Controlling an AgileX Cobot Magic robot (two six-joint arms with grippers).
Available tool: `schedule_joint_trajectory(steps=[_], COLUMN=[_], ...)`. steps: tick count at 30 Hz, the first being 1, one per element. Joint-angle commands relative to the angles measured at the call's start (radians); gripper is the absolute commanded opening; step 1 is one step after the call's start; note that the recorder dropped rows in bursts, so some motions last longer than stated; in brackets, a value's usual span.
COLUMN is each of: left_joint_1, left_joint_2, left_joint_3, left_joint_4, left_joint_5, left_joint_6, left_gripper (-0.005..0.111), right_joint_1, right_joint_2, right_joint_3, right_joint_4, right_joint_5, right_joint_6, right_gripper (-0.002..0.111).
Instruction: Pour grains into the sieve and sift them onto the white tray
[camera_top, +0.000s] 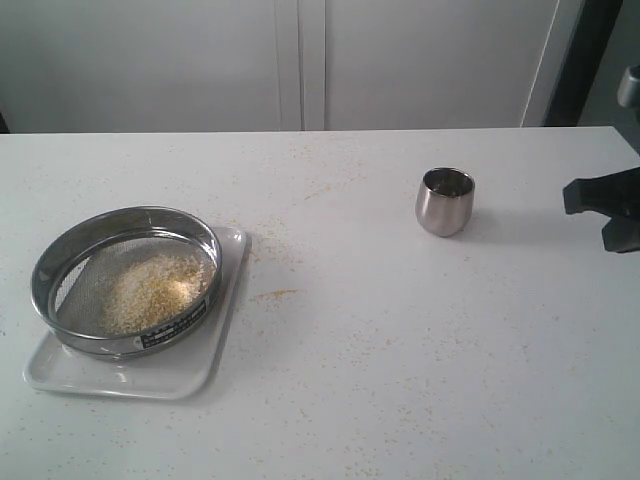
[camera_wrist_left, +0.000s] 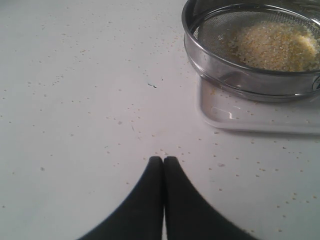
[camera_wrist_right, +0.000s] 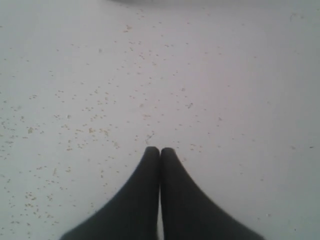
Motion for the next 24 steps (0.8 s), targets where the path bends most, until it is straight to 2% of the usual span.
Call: schedule_joint_trajectory(steps=[1, 24], left_joint_1=[0.002, 0.002], left_joint_2=[-0.005, -0.005], left_joint_3=[0.01, 0.01], left_joint_4=[-0.006, -0.006], left_joint_5=[0.013, 0.013], left_joint_6=[-0.002, -0.002], left_gripper=[0.0, 0.0], right_joint_1=[-0.011, -0.011], right_joint_2=[-0.019, -0.023], right_joint_3=[0.025, 0.039], right_joint_4=[-0.009, -0.022], right_joint_5=[-0.008, -0.029], right_joint_6=[-0.001, -0.037], right_gripper=[0.0, 0.0])
